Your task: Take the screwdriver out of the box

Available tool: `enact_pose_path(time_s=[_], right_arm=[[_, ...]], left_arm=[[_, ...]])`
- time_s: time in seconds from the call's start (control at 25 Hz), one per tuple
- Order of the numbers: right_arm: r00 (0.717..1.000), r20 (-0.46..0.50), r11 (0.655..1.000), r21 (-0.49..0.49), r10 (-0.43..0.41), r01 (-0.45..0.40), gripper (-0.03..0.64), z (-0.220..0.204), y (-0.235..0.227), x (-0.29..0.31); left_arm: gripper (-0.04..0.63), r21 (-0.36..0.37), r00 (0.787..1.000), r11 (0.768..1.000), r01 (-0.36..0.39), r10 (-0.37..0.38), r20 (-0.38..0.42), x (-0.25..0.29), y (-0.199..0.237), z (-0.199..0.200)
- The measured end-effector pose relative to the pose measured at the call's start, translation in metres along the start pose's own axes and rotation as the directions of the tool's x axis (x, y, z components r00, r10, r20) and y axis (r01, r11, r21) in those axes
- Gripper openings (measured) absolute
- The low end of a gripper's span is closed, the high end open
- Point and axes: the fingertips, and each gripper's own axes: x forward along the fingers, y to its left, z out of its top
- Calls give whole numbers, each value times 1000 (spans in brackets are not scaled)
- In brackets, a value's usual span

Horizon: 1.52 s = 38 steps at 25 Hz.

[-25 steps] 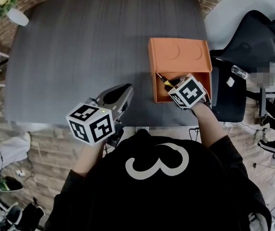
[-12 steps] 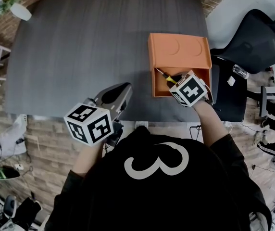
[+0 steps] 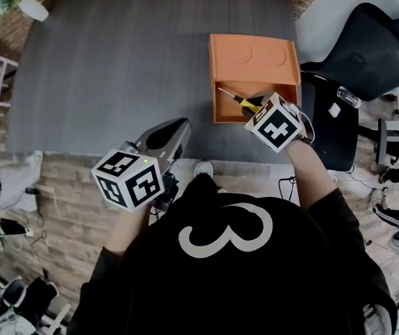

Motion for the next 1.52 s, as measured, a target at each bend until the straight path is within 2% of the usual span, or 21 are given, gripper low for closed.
enact_pose_path(time_s=[0.28,0.48,0.64,0.96,1.2,1.28,1.52], right_arm=[[990,134,999,-5,-45,46,78,5,2,-48],[957,287,998,63,-45,28,78,3,4,-89],[891,454,988,143,-22,-49,79,4,12,-127],[735,673,978,195,-79,-74,78,-19,40,-202],[609,793,942,219,-19,-256,78,-37,71,-238],[584,812,935,215,-10,-282,78,-42,79,-245],[552,834,935,212,-21,-285,78,-56,95,-258]], left_arm=[[12,32,1000,999,6,-6,2,-2,-37,-11],[12,64,1000,998,1,-2,17,-2,-67,-16],[12,98,999,995,-12,7,46,-7,-88,-13],[12,153,995,988,-5,-10,98,-16,-141,-22],[12,179,993,984,-4,-17,114,-20,-170,-37],[12,177,992,984,-9,-14,125,-21,-175,-41],[12,204,989,979,-2,-28,144,-28,-198,-54]])
